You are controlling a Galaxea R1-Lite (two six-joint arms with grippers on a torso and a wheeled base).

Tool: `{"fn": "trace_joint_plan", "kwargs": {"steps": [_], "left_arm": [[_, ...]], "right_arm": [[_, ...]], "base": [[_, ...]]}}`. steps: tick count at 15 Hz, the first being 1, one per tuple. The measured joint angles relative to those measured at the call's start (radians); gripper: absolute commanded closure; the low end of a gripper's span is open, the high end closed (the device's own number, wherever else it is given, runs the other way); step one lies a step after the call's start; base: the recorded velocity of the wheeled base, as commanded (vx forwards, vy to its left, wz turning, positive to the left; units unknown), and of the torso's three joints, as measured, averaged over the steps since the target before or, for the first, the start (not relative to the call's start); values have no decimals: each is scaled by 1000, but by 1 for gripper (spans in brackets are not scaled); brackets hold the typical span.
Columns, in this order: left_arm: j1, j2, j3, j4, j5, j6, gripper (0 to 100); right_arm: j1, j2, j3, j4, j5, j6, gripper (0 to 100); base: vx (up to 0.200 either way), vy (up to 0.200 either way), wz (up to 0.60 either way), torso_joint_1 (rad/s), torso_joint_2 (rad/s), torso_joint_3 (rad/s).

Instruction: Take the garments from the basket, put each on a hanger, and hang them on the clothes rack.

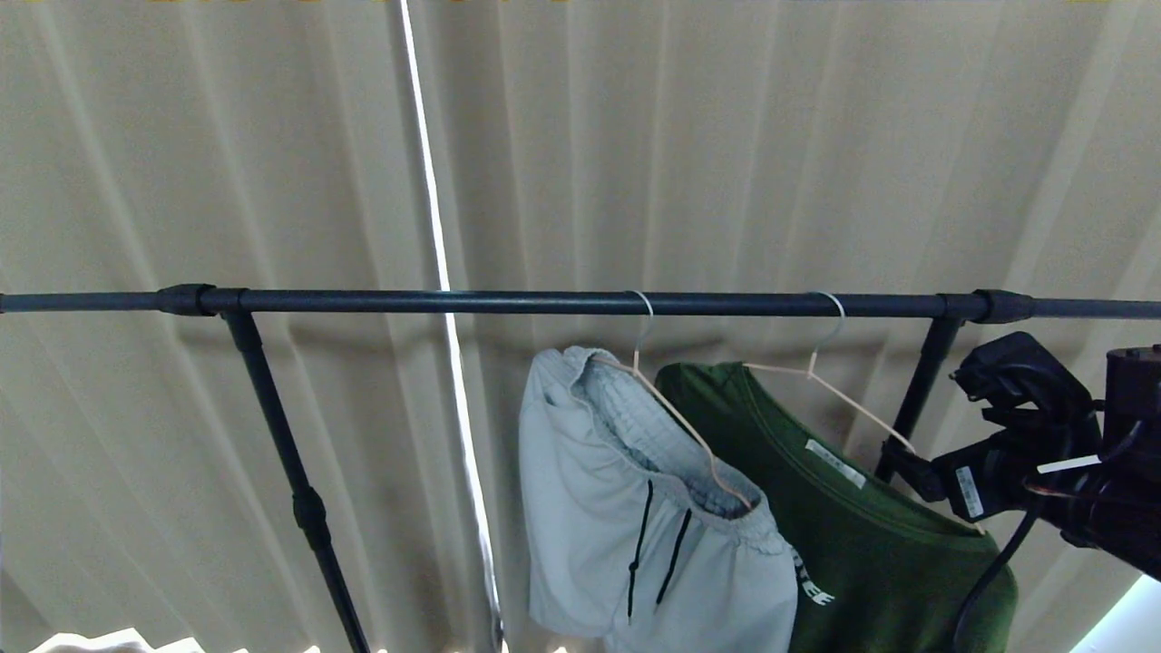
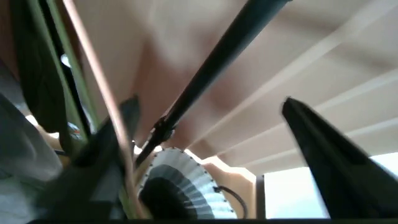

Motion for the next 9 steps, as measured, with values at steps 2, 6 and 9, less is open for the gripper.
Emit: {"fn": "trace_joint_plan", "kwargs": {"steps": [2, 6, 9], "left_arm": [[0, 0, 0, 0, 0, -1, 0], [0, 0, 0, 0, 1, -2, 0], [0, 0, 0, 0, 1, -2, 0]], "right_arm": [[23, -25, 36, -31, 29, 14, 0], [33, -136, 105, -49, 160, 16, 0], [33, -225, 129, -80, 207, 53, 0]], "base": [[0, 0, 0, 0, 0, 0], [0, 0, 0, 0, 0, 0], [0, 0, 0, 0, 0, 0]]}}
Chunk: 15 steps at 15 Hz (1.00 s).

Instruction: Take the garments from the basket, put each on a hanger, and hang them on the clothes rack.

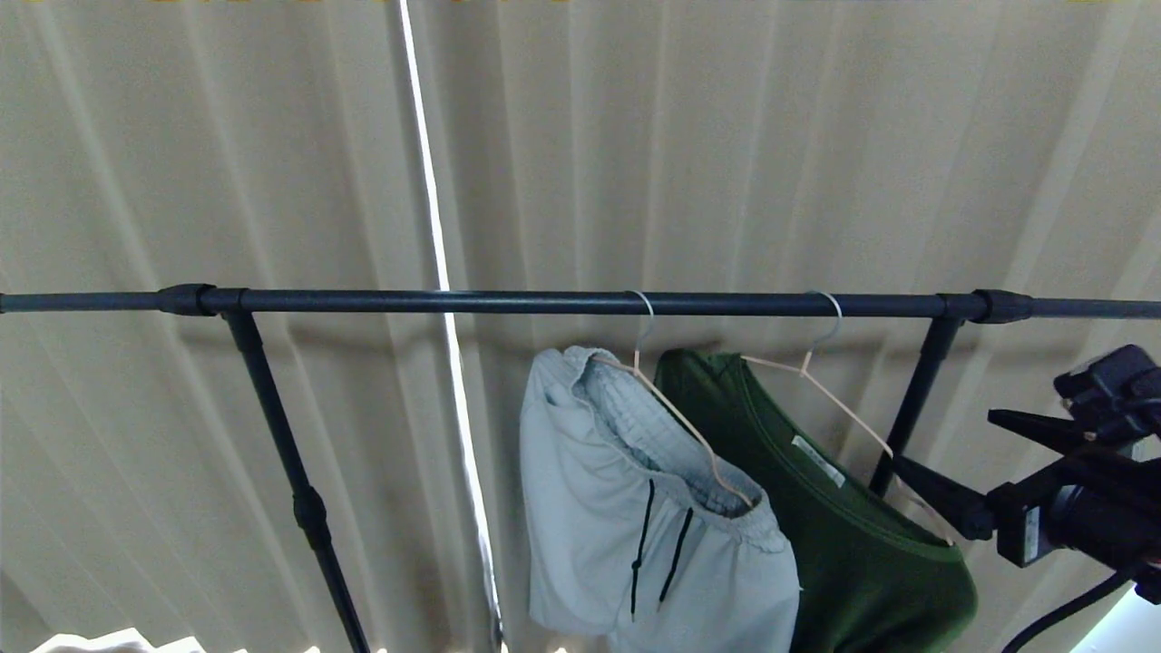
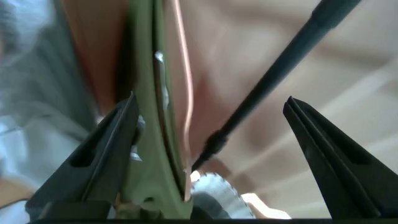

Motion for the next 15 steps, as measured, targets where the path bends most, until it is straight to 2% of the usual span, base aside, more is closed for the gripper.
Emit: {"fn": "trace_joint_plan", "kwargs": {"steps": [2, 6, 8, 10, 12, 15], "left_arm": [[0, 0, 0, 0, 0, 0, 0], [0, 0, 0, 0, 1, -3, 0], [0, 0, 0, -1, 0, -17, 0], [0, 0, -1, -1, 1, -39, 0], [0, 0, -1, -1, 0, -39, 0], [0, 0, -1, -1, 0, -39, 0]], "right_arm": [[0, -43, 4, -44, 6, 36, 0], [-7, -135, 24, -45, 7, 90, 0], [-22, -198, 64, -38, 7, 108, 0], [-74, -264, 132, -21, 0, 110, 0], [-131, -339, 181, 53, -4, 110, 0], [-197, -499, 217, 280, -4, 110, 0]], "base": [[0, 0, 0, 0, 0, 0], [0, 0, 0, 0, 0, 0], [0, 0, 0, 0, 0, 0], [0, 0, 0, 0, 0, 0], [0, 0, 0, 0, 0, 0], [0, 0, 0, 0, 0, 0]]}}
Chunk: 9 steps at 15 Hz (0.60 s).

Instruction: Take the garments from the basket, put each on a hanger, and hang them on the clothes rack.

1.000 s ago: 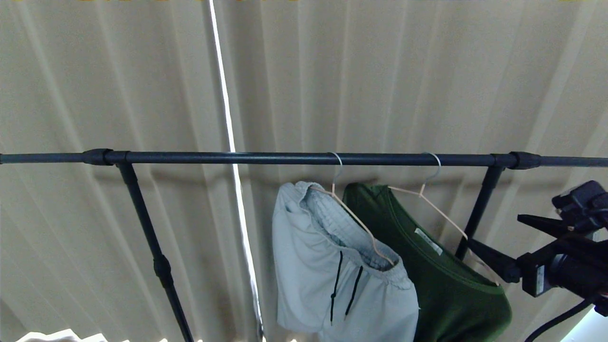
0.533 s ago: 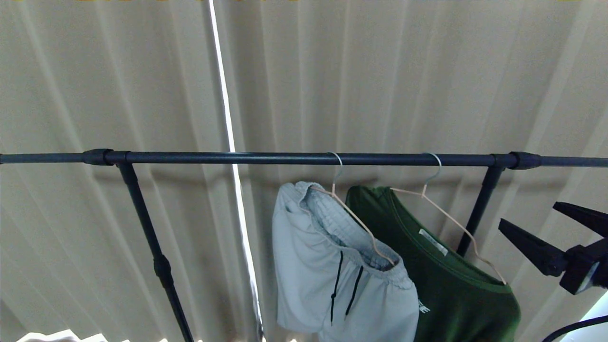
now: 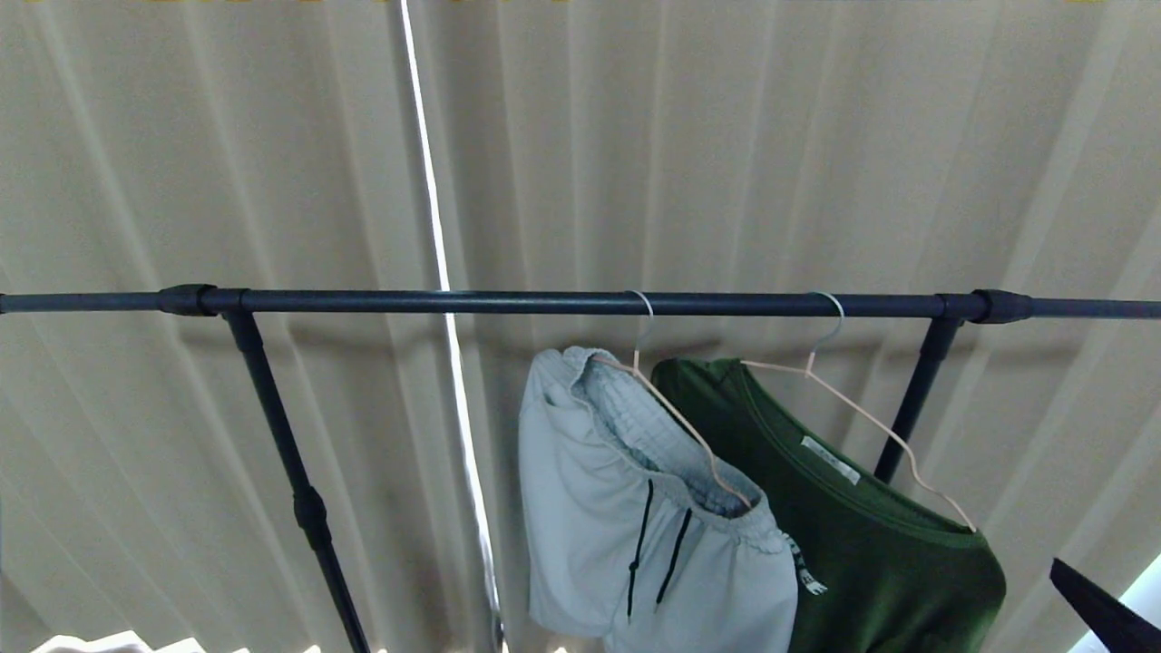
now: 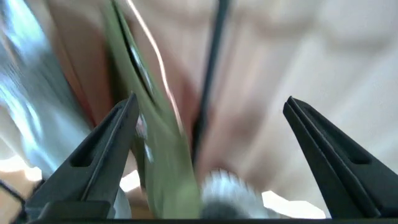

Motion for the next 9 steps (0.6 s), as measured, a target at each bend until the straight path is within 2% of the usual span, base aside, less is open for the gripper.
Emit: {"fn": "trace_joint_plan", "kwargs": {"steps": [5, 6, 7, 9], "left_arm": [[0, 0, 0, 0, 0, 0, 0], [0, 0, 0, 0, -1, 0, 0], [0, 0, 0, 0, 0, 0, 0], [0, 0, 0, 0, -1, 0, 0]], "right_arm": [[-76, -403, 5, 457, -19, 6, 0], [-96, -474, 3, 508, -35, 48, 0], [-113, -531, 5, 513, -49, 121, 0], [-103, -610, 44, 429, -37, 152, 0]], "base": [[0, 0, 0, 0, 0, 0], [0, 0, 0, 0, 0, 0], [0, 0, 0, 0, 0, 0], [0, 0, 0, 0, 0, 0]]}}
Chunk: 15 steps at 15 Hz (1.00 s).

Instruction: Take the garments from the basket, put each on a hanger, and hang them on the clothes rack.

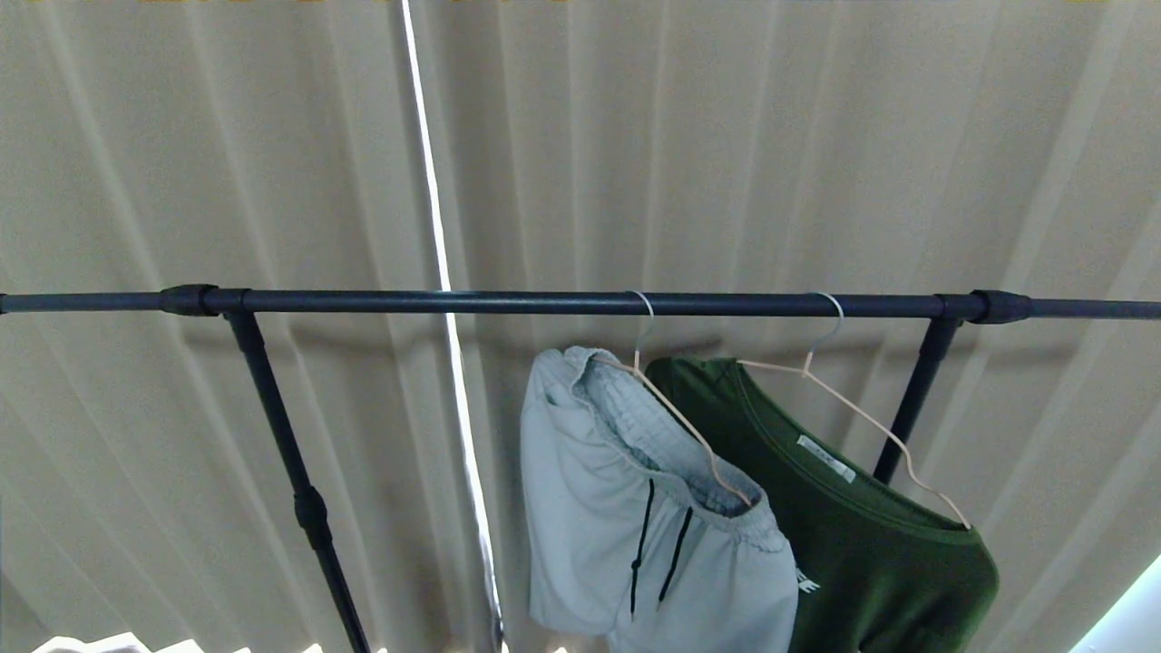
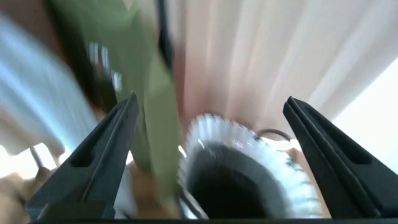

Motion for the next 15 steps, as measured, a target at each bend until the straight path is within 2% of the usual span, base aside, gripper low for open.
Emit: {"fn": "trace_joint_plan", "kwargs": {"steps": [2, 6, 8, 9, 10, 12, 15], "left_arm": [[0, 0, 0, -1, 0, 0, 0], [0, 0, 0, -2, 0, 0, 0], [0, 0, 0, -2, 0, 0, 0], [0, 0, 0, -2, 0, 0, 0], [0, 0, 0, -2, 0, 0, 0], [0, 0, 0, -2, 0, 0, 0], [0, 0, 0, -2, 0, 0, 0]], "right_arm": [[27, -62, 57, -143, 40, 0, 0], [38, -106, 84, -151, 43, -18, 0], [39, -111, 85, -137, 44, -132, 0], [39, -112, 85, -132, 50, -146, 0], [39, -112, 85, -130, 50, -140, 0], [39, -112, 86, -131, 50, -75, 0], [39, -112, 86, -132, 51, -85, 0]], "base": [[0, 0, 0, 0, 0, 0], [0, 0, 0, 0, 0, 0], [0, 0, 0, 0, 0, 0], [0, 0, 0, 0, 0, 0], [0, 0, 0, 0, 0, 0], [0, 0, 0, 0, 0, 0], [0, 0, 0, 0, 0, 0]]}}
